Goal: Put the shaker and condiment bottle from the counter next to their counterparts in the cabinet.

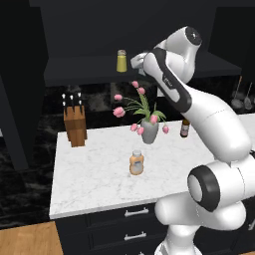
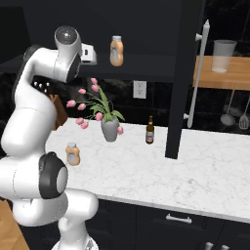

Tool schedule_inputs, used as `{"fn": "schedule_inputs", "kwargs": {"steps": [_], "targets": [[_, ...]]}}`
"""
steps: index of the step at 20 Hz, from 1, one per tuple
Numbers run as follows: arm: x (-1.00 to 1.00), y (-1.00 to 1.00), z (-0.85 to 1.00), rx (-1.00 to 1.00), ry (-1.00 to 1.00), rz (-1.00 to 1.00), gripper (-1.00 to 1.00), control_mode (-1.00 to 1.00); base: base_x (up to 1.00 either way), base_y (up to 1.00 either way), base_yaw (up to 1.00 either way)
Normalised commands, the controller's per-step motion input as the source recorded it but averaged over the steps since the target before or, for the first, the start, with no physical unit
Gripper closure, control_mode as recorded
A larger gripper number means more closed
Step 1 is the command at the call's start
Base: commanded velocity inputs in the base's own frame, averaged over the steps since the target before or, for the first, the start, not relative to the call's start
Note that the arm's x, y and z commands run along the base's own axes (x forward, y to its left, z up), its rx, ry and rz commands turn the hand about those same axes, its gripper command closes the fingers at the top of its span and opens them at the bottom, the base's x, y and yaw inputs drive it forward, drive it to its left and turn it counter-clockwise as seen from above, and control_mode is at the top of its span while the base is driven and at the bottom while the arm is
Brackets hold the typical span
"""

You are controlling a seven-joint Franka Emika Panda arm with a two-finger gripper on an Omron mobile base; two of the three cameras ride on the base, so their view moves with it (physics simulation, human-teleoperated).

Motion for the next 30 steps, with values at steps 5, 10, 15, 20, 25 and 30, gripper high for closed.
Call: {"fn": "schedule_inputs", "kwargs": {"steps": [5, 10, 15, 20, 25, 30], "targets": [[0.09, 0.11, 0.00, 0.11, 0.01, 0.00, 1.00, -1.00, 0.00, 0.00, 0.00], [0.01, 0.00, -0.04, 0.02, -0.07, 0.00, 1.00, -1.00, 0.00, 0.00, 0.00], [0.02, 0.03, -0.05, -0.07, -0.21, 0.00, 1.00, -1.00, 0.00, 0.00, 0.00], [0.13, 0.05, -0.05, -0.01, -0.05, 0.00, 1.00, -1.00, 0.00, 0.00, 0.00], [0.25, 0.04, -0.01, 0.00, 0.00, 0.00, 1.00, -1.00, 0.00, 0.00, 0.00], [0.24, 0.00, -0.10, 0.00, 0.00, 0.00, 1.00, -1.00, 0.00, 0.00, 0.00]]}}
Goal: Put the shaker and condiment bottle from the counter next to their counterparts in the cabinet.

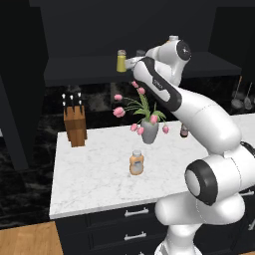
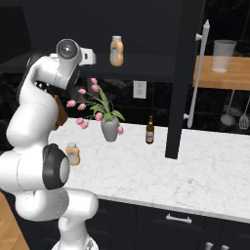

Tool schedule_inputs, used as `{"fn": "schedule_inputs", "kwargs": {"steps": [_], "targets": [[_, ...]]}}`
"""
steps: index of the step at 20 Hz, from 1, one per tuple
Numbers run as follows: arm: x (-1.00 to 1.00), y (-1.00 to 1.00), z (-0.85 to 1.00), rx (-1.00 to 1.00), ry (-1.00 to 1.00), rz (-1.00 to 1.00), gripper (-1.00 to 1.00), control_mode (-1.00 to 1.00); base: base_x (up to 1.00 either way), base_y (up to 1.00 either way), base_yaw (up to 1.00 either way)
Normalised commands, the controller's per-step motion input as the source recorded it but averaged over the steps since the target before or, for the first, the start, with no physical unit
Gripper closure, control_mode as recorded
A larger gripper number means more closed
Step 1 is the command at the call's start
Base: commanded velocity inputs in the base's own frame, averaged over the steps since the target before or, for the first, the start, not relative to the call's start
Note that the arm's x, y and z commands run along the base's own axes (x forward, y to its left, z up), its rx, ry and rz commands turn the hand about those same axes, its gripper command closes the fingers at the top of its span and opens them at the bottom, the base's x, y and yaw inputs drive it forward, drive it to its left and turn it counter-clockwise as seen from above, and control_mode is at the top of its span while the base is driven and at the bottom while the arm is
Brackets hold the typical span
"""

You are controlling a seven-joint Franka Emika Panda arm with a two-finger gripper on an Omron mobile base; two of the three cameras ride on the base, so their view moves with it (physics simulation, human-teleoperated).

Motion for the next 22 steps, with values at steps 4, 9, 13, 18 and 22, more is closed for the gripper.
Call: {"fn": "schedule_inputs", "kwargs": {"steps": [4, 9, 13, 18, 22], "targets": [[0.14, 0.00, -0.23, 0.00, 0.00, 0.00, 1.00, -1.00, 0.00, 0.00, 0.00], [0.12, 0.02, -0.33, 0.00, 0.00, 0.00, 1.00, -1.00, 0.00, 0.00, 0.00], [0.22, 0.09, -0.26, 0.00, 0.00, 0.00, 1.00, -1.00, 0.00, 0.00, 0.00], [0.30, 0.16, -0.18, 0.00, 0.00, 0.00, 1.00, -1.00, 0.00, 0.00, 0.00], [0.24, 0.12, -0.16, 0.00, 0.00, 0.00, 1.00, -1.00, 0.00, 0.00, 0.00]]}}
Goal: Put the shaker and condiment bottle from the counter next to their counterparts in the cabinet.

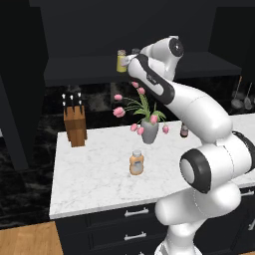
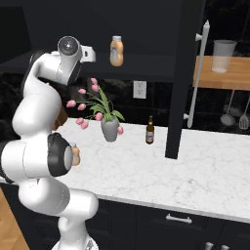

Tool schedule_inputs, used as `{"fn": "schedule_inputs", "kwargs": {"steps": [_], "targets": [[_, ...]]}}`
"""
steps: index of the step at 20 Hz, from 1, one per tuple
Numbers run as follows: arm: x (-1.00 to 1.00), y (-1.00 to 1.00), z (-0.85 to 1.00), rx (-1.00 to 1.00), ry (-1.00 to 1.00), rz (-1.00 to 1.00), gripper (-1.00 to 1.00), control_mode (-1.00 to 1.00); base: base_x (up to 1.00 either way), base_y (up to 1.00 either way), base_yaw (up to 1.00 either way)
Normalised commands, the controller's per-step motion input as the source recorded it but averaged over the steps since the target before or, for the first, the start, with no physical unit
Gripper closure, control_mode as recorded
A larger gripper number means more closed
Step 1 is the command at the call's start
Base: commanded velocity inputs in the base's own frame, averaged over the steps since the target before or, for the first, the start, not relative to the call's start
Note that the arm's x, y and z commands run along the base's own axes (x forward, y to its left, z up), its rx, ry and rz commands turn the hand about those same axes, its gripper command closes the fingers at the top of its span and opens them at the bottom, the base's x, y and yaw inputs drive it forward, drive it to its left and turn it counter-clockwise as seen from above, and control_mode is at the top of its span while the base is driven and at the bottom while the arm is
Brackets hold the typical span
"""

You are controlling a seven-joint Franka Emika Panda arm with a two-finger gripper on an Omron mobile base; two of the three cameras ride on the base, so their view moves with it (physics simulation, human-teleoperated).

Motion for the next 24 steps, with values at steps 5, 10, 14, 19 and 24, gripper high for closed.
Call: {"fn": "schedule_inputs", "kwargs": {"steps": [5, 10, 14, 19, 24], "targets": [[0.05, 0.02, -0.24, 0.00, -0.04, 0.00, -1.00, -1.00, 0.00, 0.00, 0.00], [0.00, -0.03, -0.09, 0.00, -0.08, 0.00, -1.00, -1.00, 0.00, 0.00, 0.00], [-0.07, -0.06, 0.00, 0.00, -0.07, 0.00, -1.00, -1.00, 0.00, 0.00, 0.00], [-0.27, -0.09, 0.06, 0.00, -0.04, 0.00, -1.00, -1.00, 0.00, 0.00, 0.00], [-0.46, -0.18, 0.02, 0.02, -0.02, -0.01, -1.00, -1.00, 0.00, 0.00, 0.00]]}}
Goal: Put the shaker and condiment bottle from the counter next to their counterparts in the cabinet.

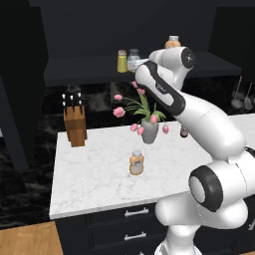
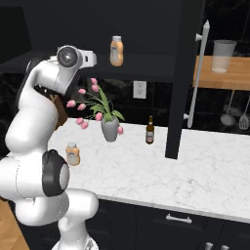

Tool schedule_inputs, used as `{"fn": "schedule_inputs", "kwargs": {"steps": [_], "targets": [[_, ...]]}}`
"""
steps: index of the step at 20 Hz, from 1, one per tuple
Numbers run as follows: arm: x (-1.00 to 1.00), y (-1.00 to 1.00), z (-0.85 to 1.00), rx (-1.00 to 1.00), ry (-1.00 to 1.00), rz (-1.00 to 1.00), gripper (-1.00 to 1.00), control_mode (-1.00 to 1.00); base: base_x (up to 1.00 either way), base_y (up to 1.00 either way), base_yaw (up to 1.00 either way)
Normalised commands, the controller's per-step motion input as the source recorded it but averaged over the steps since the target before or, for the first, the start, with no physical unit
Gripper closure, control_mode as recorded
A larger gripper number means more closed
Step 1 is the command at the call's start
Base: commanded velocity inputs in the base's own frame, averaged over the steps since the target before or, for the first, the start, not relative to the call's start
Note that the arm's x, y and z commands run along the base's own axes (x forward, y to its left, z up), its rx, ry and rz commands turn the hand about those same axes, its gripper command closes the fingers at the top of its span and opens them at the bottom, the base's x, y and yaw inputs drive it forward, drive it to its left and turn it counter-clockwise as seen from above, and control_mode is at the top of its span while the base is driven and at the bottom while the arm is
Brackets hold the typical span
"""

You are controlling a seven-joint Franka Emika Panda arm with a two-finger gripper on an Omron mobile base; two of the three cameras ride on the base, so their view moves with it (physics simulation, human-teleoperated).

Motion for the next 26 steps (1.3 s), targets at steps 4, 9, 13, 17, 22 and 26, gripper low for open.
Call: {"fn": "schedule_inputs", "kwargs": {"steps": [4, 9, 13, 17, 22, 26], "targets": [[-0.58, -0.13, 0.01, 0.05, 0.00, -0.04, -1.00, -1.00, 0.00, 0.00, 0.00], [-0.54, -0.06, 0.10, 0.04, 0.00, -0.04, -1.00, -1.00, 0.00, 0.00, 0.00], [-0.53, -0.04, 0.15, 0.05, 0.00, -0.02, -1.00, -1.00, 0.00, 0.00, 0.00], [-0.55, -0.05, 0.11, 0.04, 0.00, 0.00, -1.00, -1.00, 0.00, 0.00, 0.00], [-0.68, -0.08, 0.03, 0.01, 0.00, 0.00, -1.00, -1.00, 0.00, 0.00, 0.00], [-0.77, -0.09, 0.00, 0.02, 0.00, 0.00, -1.00, -1.00, 0.00, 0.00, 0.00]]}}
